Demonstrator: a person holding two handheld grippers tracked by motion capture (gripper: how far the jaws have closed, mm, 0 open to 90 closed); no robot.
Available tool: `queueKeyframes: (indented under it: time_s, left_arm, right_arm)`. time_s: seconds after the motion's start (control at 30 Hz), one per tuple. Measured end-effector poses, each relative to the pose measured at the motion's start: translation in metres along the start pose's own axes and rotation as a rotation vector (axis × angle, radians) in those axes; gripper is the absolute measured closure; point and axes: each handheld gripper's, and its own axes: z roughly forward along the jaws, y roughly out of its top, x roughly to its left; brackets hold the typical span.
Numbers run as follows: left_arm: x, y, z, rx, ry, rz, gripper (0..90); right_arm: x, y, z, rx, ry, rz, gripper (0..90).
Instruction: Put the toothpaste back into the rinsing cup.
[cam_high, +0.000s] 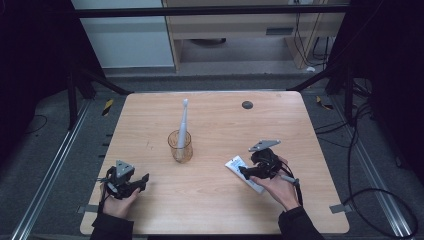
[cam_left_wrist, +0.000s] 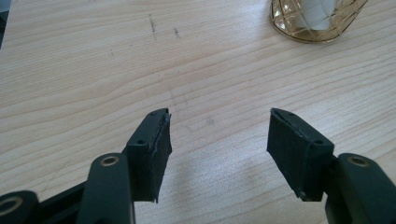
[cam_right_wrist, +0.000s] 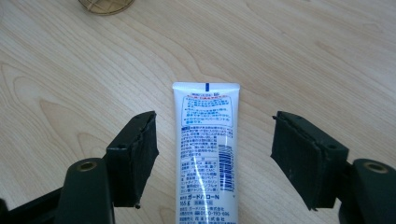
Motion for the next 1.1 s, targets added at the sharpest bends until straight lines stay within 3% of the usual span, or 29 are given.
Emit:
queueKeyframes:
  time_s: [0.43, 1.1]
  left_arm:
    - [0.001, 0.000, 0.001, 0.007, -0.006, 0.000, 38.4]
    - [0.001, 0.000, 0.001, 0.013, -0.014, 0.009, 38.1]
  right_arm:
    - [-0.005, 0.000, 0.019, 0.070, 0.012, 0.024, 33.0]
    - [-0.004, -0.003, 0.044, 0.213, 0.034, -0.004, 34.2]
